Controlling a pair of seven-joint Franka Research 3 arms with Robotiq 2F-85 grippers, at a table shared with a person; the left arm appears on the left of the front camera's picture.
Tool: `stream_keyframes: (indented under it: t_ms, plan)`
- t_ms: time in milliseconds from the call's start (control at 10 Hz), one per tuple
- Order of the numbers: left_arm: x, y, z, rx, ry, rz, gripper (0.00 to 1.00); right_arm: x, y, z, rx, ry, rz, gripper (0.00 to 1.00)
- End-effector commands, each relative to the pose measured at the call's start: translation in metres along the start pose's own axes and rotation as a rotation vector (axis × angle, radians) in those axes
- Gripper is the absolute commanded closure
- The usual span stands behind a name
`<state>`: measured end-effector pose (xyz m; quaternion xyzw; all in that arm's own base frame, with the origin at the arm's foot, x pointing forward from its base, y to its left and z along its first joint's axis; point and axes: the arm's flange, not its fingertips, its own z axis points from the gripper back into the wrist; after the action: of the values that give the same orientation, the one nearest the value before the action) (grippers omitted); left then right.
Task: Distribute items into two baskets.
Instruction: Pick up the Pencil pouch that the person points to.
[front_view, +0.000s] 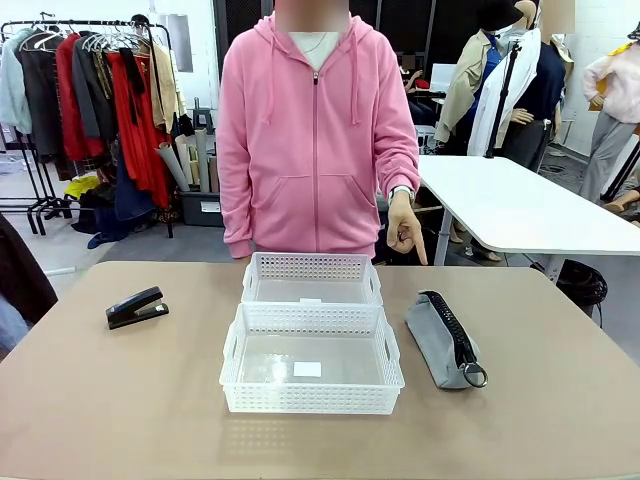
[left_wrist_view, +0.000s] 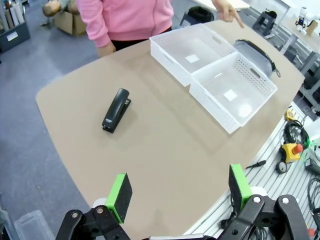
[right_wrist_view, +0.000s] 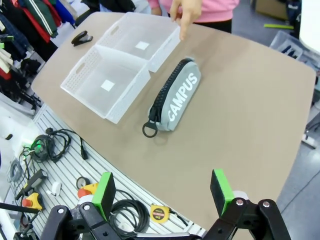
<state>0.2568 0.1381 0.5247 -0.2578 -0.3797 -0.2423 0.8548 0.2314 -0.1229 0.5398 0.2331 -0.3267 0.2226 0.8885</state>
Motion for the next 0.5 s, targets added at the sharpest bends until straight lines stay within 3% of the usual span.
stream_keyframes:
  t_ms: [0,400]
  plan:
    - [0.0005,-0.0003,0.0008,0.001,-0.004,-0.001,0.0,0.0005,0.0,-0.0009,0.002,0.002,0.004,0.0]
    - [0.0005,-0.0003,0.0008,0.001,-0.004,-0.001,0.0,0.0001,0.0001,-0.0002,0.0,0.001,0.001,0.0]
